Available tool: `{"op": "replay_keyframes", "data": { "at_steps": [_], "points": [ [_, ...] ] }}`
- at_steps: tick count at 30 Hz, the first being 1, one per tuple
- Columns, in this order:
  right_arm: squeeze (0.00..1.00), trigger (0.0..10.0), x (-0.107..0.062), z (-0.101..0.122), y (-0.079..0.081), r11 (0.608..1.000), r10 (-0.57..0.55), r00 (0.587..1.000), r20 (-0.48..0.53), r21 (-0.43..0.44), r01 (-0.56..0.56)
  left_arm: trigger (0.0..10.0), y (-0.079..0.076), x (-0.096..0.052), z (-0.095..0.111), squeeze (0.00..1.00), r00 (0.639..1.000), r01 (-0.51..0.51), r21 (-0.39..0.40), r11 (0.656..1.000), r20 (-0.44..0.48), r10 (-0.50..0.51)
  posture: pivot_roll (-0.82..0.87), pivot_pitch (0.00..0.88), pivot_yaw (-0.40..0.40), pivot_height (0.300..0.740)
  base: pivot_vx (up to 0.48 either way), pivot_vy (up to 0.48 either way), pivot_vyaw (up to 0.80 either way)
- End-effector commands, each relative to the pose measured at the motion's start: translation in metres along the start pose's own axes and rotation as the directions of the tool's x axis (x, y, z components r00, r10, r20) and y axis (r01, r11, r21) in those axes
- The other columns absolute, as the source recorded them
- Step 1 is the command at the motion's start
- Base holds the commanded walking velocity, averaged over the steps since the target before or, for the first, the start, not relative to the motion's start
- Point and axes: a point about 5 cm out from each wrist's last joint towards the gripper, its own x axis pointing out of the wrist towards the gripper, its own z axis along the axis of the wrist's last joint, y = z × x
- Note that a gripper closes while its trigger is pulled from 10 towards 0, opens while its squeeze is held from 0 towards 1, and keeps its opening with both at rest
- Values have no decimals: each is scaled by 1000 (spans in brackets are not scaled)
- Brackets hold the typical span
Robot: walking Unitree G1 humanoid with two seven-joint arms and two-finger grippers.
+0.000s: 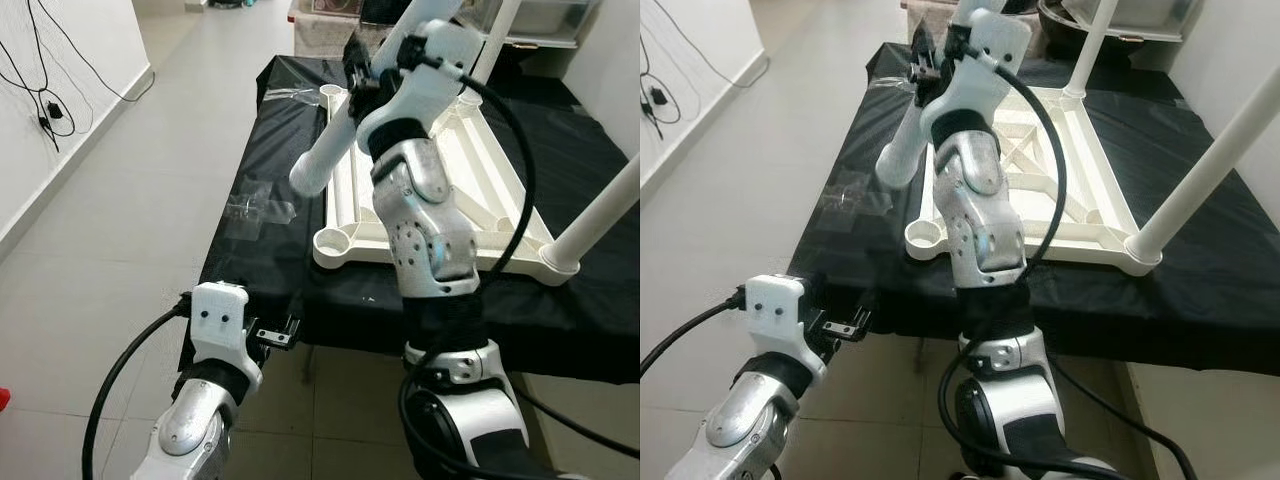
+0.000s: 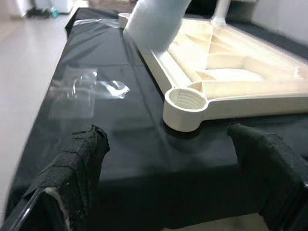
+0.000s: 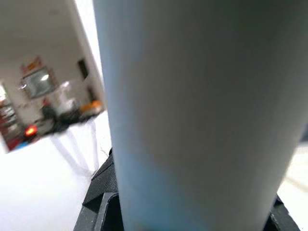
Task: Building children table
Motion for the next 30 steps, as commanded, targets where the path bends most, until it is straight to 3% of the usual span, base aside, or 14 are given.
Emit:
{"op": "replay_keyframes", "data": {
  "at_steps": [1, 3, 4, 6, 9, 15, 20, 30],
  "points": [
    [0, 10000, -1, 1, 2, 999, 28, 1000, -5, 25, -27, 10000, 5, 2, -10, 1000, 998, -15, 33, 999, -68, 17, 77, 133, -74, 740, 0, 0, 0],
    [0, 10000, -2, -2, 1, 999, 29, 999, -17, 37, -29, 10000, 8, 4, -11, 1000, 996, -17, 57, 998, -81, 21, 77, 133, -74, 740, 0, 0, 0],
    [0, 10000, -4, -6, 1, 997, 49, 998, -41, 62, -46, 10000, 14, 12, -12, 0, 995, -2, 127, 992, -102, 16, 77, 134, -74, 740, 0, 0, 0],
    [0, 10000, -9, -13, 1, 991, 97, 993, -74, 104, -89, 10000, 29, 35, -11, 0, 991, -12, 257, 966, -128, 46, 74, 131, -70, 740, 0, 0, 0],
    [0, 10000, -11, -14, 1, 989, 107, 991, -78, 108, -99, 10000, 33, 40, -11, 0, 990, -25, 270, 962, -130, 62, 74, 131, -70, 740, 0, 0, 0],
    [0, 10000, -15, -18, 1, 985, 135, 985, -106, 127, -121, 10000, 25, 51, -4, 0, 995, 58, 346, 936, -96, -26, 73, 133, -70, 740, 0, 0, 0],
    [0, 10000, -19, -21, 5, 981, 152, 981, -124, 143, -134, 10000, 18, 57, -7, 0, 993, 102, 359, 928, -100, -70, 71, 136, -69, 740, 0, 0, 0],
    [0, 10000, -23, -25, 9, 975, 175, 974, -143, 161, -152, 10000, 19, 67, -7, 0, 994, 92, 368, 925, -93, -62, 72, 138, -68, 740, 0, 0, 0]
  ]
}}
